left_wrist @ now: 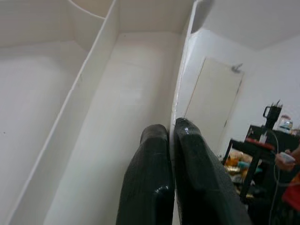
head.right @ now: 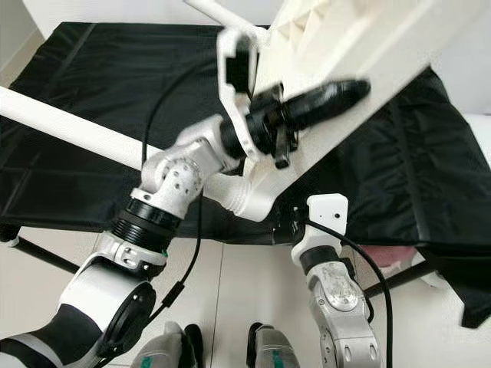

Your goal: Building children table

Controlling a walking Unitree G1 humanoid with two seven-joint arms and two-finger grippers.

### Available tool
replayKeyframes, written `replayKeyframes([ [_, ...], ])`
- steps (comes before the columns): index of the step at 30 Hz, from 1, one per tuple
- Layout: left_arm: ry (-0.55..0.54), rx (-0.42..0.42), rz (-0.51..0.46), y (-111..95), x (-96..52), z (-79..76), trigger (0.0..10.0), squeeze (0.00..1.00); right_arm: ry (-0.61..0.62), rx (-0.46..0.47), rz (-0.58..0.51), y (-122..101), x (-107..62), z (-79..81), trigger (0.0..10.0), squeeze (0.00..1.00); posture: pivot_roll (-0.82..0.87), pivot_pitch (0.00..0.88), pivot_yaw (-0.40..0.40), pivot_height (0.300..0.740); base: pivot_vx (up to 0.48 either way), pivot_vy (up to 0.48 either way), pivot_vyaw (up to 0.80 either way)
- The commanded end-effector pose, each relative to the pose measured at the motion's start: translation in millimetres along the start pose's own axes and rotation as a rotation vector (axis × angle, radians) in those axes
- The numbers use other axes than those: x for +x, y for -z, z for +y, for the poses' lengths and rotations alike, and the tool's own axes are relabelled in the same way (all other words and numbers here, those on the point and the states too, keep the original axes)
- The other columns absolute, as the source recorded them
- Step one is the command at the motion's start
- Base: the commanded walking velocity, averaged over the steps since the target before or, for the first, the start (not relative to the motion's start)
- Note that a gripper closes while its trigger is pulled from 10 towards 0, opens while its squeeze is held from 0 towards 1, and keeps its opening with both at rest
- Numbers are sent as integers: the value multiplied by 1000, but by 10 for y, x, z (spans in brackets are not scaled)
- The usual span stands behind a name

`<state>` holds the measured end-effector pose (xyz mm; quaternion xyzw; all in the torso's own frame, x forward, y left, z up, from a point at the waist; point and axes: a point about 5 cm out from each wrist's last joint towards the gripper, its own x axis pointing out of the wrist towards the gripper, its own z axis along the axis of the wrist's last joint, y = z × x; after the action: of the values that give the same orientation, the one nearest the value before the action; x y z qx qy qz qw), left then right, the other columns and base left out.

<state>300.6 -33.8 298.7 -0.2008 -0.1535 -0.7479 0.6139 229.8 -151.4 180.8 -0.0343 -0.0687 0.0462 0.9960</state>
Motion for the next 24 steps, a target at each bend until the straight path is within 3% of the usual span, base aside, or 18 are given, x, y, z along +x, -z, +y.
replayKeyframes([
  [1, -363, -96, -24, 118, -347, 262, 0, 0, 0, 4, 7, 24, -11, -4, 10000, 0, -162, 190, 30, 740, 0, 0, 0],
  [3, -394, -121, -59, 100, -373, 293, 0, 0, -2, 4, 7, 25, -11, -4, 10000, 0, -162, 190, 29, 740, 0, 0, 0],
  [4, -432, -166, -133, 42, -410, 344, 0, 0, -5, 4, 8, 27, -12, 1, 10000, 0, -161, 190, 29, 740, 0, 0, 0],
  [9, -452, -197, -207, -23, -437, 382, 0, 0, -7, 5, 9, 29, -11, 7, 10000, 0, -164, 189, 30, 740, 0, 0, 0],
  [10, -391, -225, -320, -145, -449, 361, 0, 0, -8, 6, 8, 30, -12, 11, 10000, 0, -166, 188, 32, 740, 0, 0, 0],
  [11, -342, -237, -368, -203, -455, 332, 0, 0, -7, 5, 8, 30, -13, 11, 10000, 0, -166, 188, 32, 740, 0, 0, 0],
  [15, -275, -235, -405, -249, -468, 295, 0, 0, -6, 5, 7, 30, -15, 11, 10000, 0, -170, 186, 31, 740, 0, 0, 0],
  [20, -298, -215, -329, -103, -547, 327, 0, 0, -4, 2, 6, 28, -17, 5, 10000, 0, -174, 184, 32, 740, 0, 0, 0],
  [21, -328, -215, -287, -11, -594, 351, 3176, 0, -4, 1, 6, 27, -18, 2, 10000, 0, -175, 185, 31, 740, 0, 0, 0],
  [22, -362, -222, -256, 70, -643, 375, 10000, 0, -4, 1, 6, 25, -22, 0, 10000, 0, -175, 187, 29, 740, 0, 0, 0],
  [24, -384, -229, -239, 118, -675, 388, 10000, 0, -4, 1, 6, 23, -25, -1, 10000, 0, -175, 187, 29, 740, 0, 0, 0],
])
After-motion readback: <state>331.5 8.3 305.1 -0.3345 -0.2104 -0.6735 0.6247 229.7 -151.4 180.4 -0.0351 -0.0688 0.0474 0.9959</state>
